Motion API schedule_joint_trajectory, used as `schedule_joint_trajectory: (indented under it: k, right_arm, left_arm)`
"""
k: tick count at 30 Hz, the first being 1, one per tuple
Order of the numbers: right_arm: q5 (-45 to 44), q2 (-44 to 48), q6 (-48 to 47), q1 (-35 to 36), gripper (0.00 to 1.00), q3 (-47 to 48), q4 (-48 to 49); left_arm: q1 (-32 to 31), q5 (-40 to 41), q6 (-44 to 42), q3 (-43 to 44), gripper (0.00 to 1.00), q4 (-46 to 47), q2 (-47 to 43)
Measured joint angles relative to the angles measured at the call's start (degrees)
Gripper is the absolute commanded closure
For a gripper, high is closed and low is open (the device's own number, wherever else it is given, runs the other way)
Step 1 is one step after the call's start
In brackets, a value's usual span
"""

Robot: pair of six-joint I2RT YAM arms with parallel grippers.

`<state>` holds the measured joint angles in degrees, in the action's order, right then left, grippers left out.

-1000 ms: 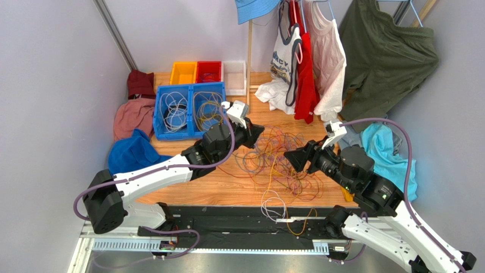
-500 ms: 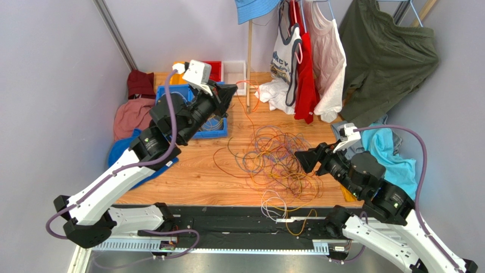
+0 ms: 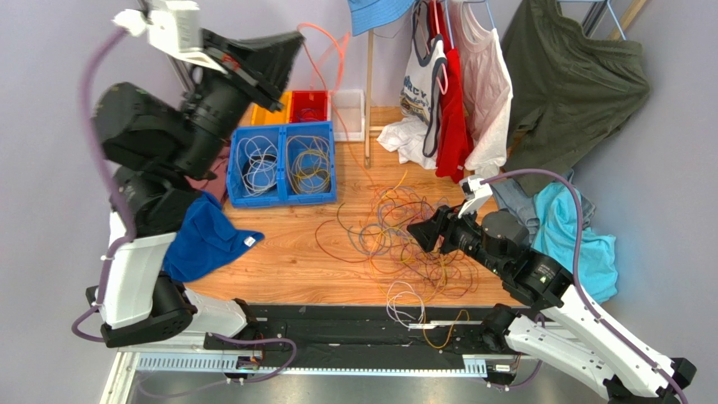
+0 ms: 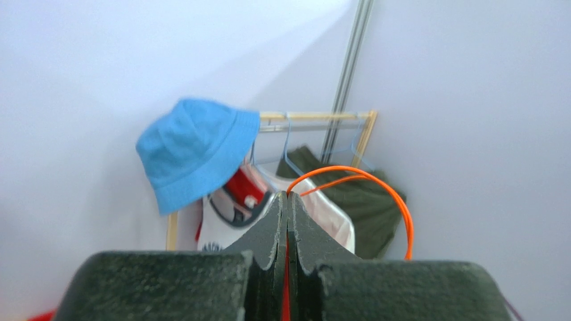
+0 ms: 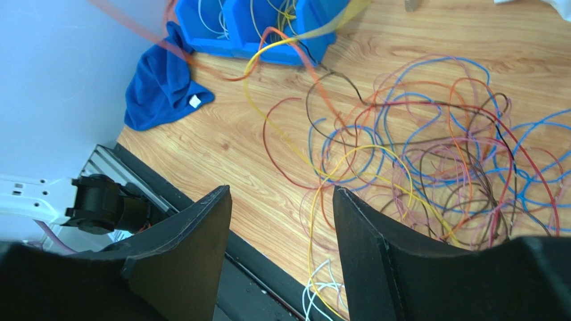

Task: Untangle the cables

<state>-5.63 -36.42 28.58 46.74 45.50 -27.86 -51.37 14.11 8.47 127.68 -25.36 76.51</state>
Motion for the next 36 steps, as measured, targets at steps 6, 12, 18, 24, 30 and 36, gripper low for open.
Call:
schedule_joint_trajectory:
  k: [6,12,18,24,30,36]
  right_arm:
    - [1.7,0.0,-0.4,0.0,0.38,-0.9,4.2]
    - [3.7,-3.2,-1.1,0.0,0.38,-1.4,9.8]
    - [6.8,-9.7,-2.1,0.0,0.38,-0.7,14.3]
    - [7.4,-16.2,-4.5,0.0,0.39,2.1,16.6]
    - [5.0,-22.3,-5.1,0.0,0.41,2.9,17.3]
    - [4.0,-21.8,-5.1,0.0,0.4,2.9,17.3]
  left_arm:
    - [0.0,-1.9,-1.0,7.3,1.0,0.4,1.0]
    - [0.0,-3.3,-0.9,7.3,1.0,0.2,2.5]
    - [0.0,-3.8,-0.9,7.1,1.0,-1.4,5.7]
    - [0.0,-4.0,-0.8,7.0,1.0,-2.6,5.7]
    - [0.0,-4.5,-0.7,7.0,1.0,-2.6,5.2]
    - [0.0,-4.6,-0.9,7.0,1.0,-3.2,5.0]
